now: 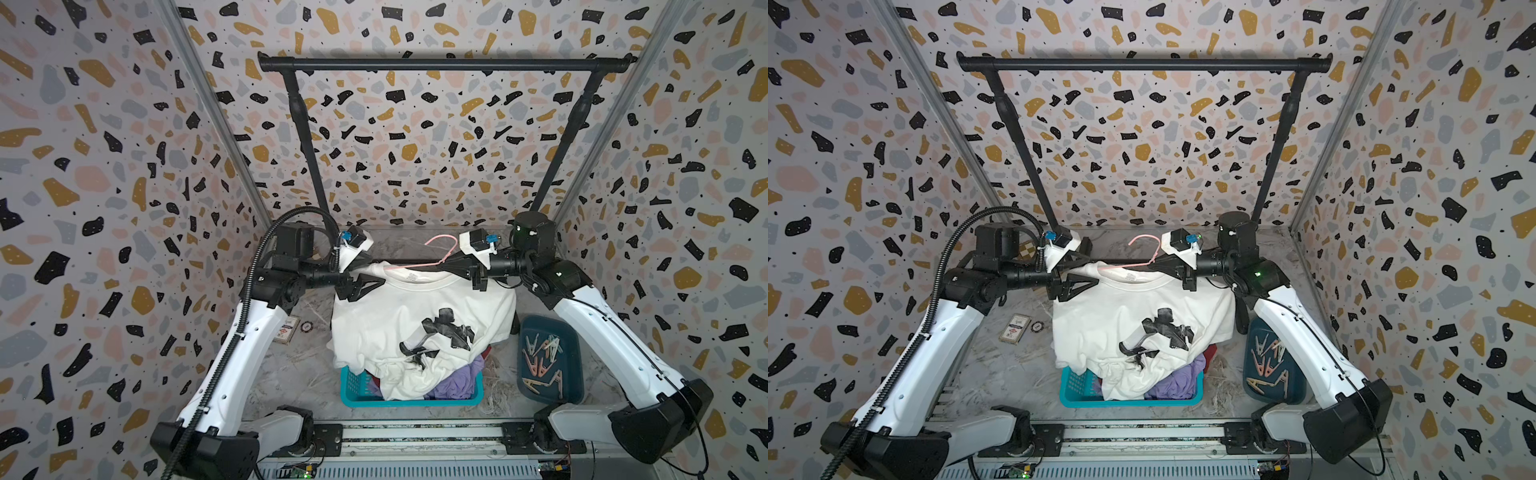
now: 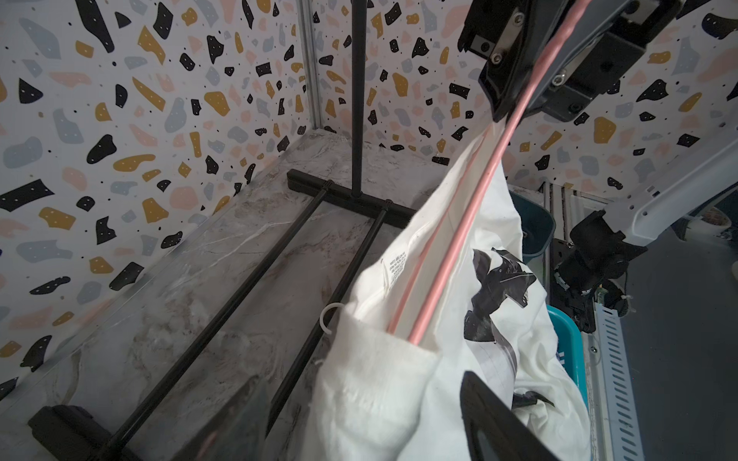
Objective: Use clothespins to secure the t-shirt on both sides of the hanger
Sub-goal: Pick up the hanger from the basket.
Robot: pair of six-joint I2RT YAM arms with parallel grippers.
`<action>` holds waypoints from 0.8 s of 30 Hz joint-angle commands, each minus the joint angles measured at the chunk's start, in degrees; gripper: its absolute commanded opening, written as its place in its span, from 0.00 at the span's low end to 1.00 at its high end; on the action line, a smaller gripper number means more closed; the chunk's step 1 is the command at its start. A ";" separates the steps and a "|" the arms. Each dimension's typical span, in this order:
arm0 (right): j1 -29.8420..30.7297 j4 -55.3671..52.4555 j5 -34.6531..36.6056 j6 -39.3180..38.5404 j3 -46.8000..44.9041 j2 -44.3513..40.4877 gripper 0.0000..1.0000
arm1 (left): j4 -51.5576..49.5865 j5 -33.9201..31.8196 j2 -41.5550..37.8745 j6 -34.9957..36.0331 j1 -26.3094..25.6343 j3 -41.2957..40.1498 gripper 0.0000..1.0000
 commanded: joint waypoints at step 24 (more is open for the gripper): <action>-0.78 1.33 -5.33 2.46 4.37 0.19 0.00 | 1.09 -2.24 -1.26 -1.59 -6.19 -2.23 0.16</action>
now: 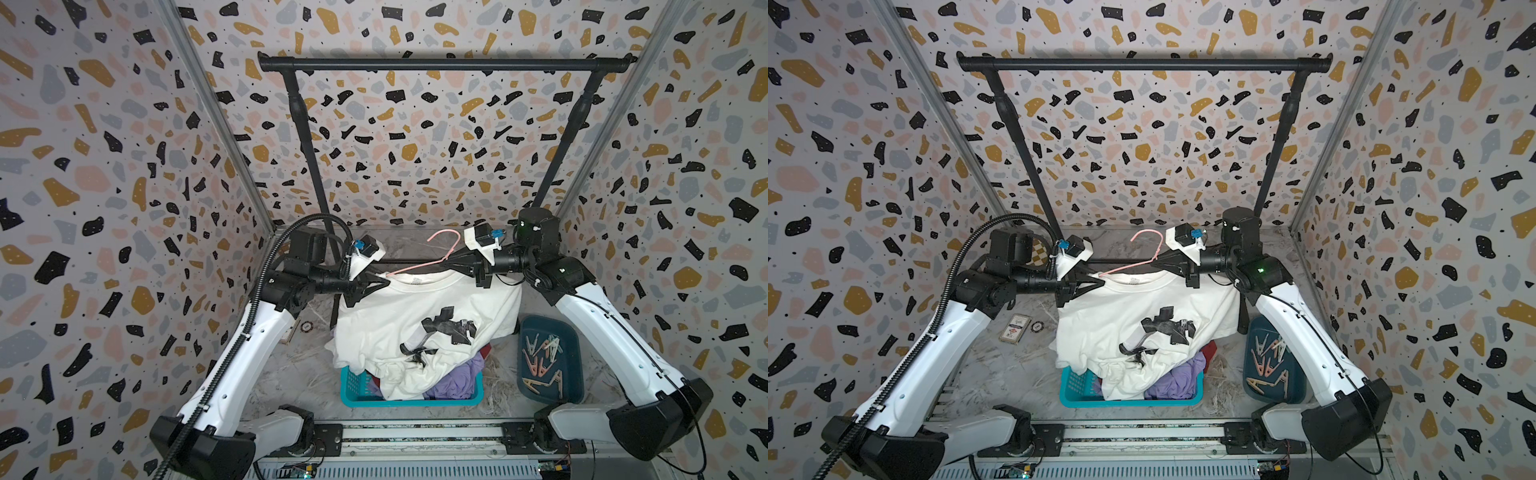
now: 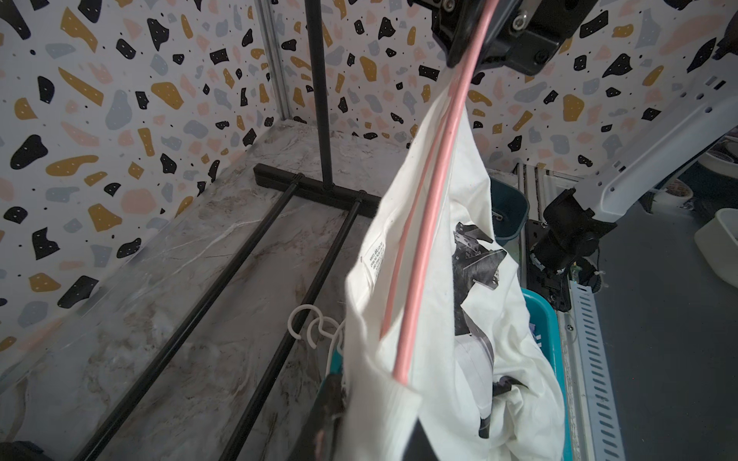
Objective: Use clothespins to secure the t-shirt on both sides of the hanger
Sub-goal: Pick up the hanger from the basket.
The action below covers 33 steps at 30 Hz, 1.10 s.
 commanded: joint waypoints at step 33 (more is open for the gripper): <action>-0.77 5.22 56.72 28.01 -14.17 -14.93 1.00 | 5.08 -9.08 -9.35 -7.13 -4.41 -4.66 0.00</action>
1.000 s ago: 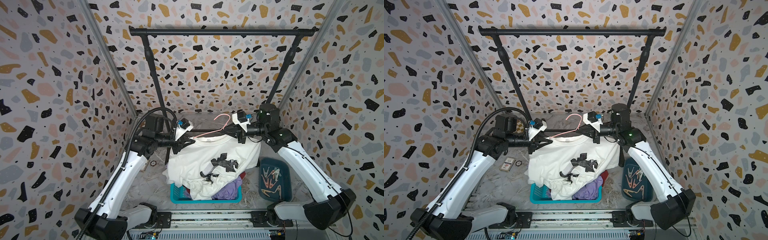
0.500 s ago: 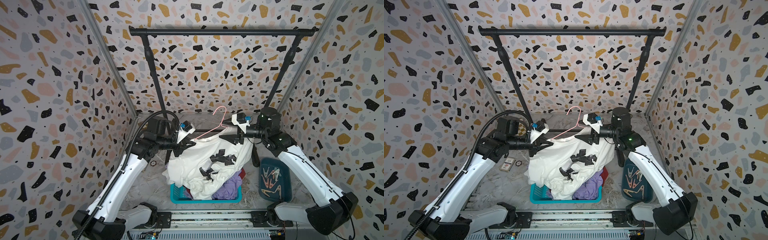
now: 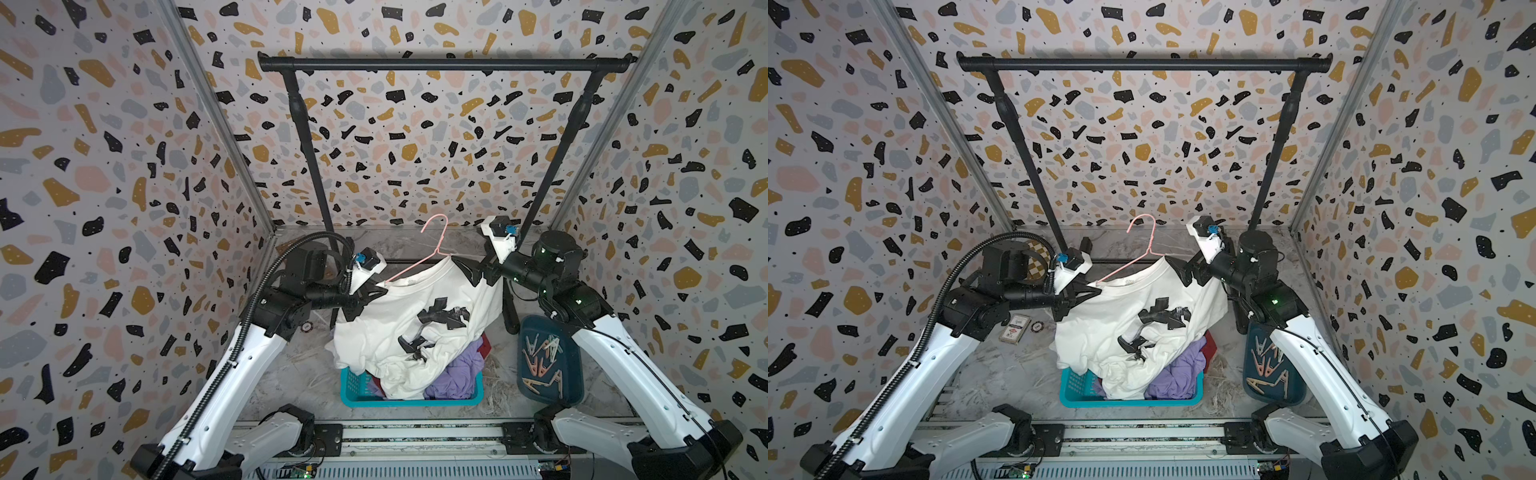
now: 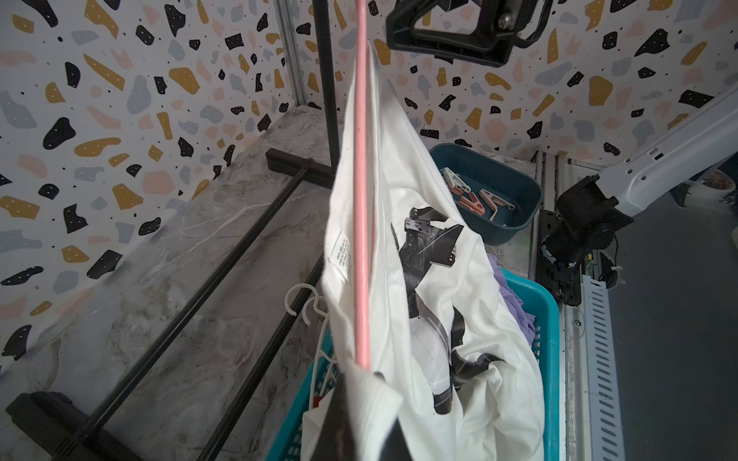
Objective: Use clothespins to secure the t-shirt on both sides of the hanger
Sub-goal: Pick up the hanger from the basket, then move the storage box to the center of the board.
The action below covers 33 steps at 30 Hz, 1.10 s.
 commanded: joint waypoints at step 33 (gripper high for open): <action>-14.95 -17.02 26.55 40.10 -34.55 -7.79 0.69 | 9.92 -0.58 -0.85 -11.49 -3.58 -1.64 0.00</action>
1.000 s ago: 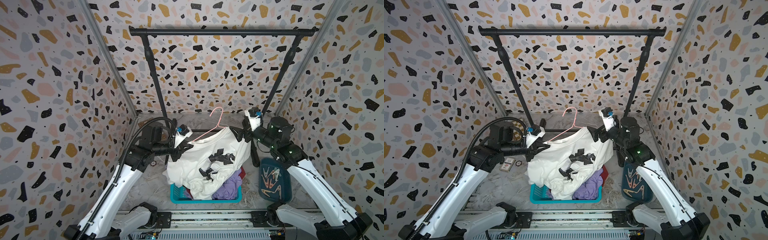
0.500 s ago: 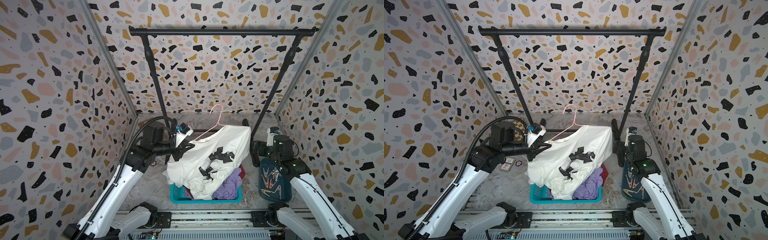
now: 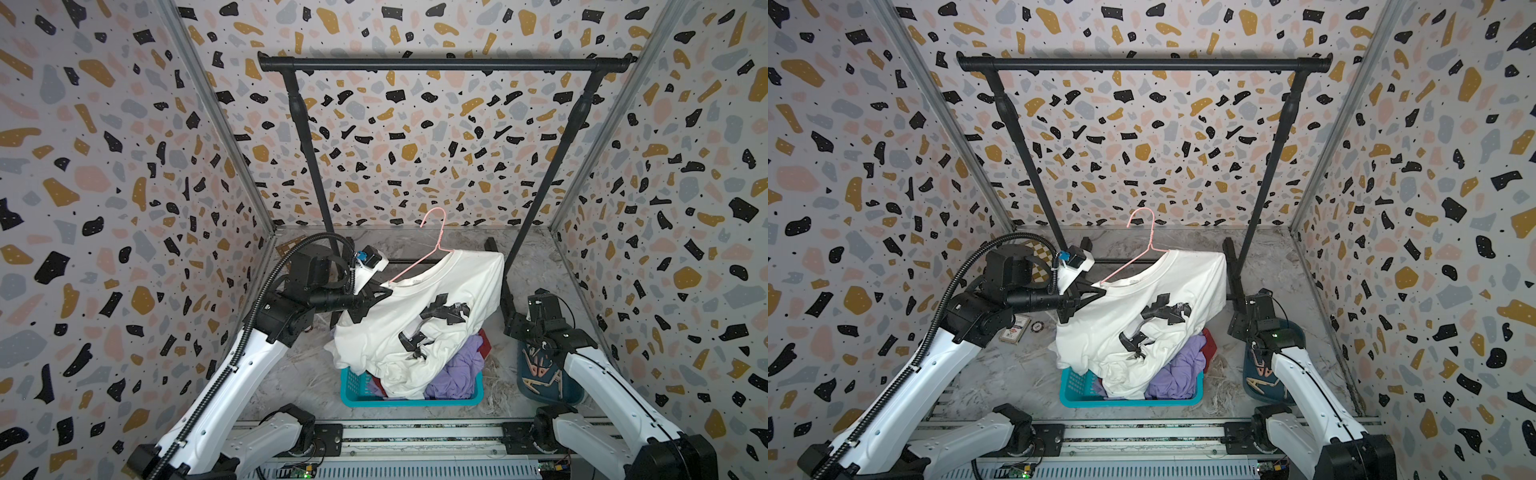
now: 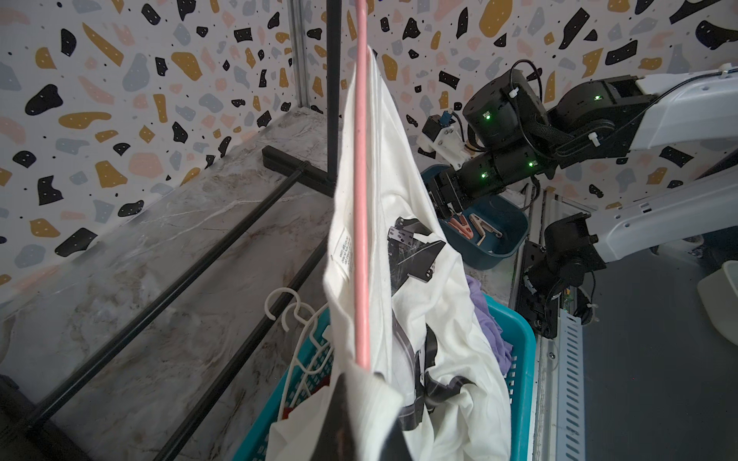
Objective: Use clothespins to secure the t-shirt on both sides of the hanger
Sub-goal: Move the storage box to the center of the board.
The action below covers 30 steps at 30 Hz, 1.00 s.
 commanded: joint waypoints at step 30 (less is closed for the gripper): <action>9.87 0.07 1.15 6.44 -5.63 0.15 0.32 | 5.73 1.63 0.91 -1.23 -0.17 0.83 0.00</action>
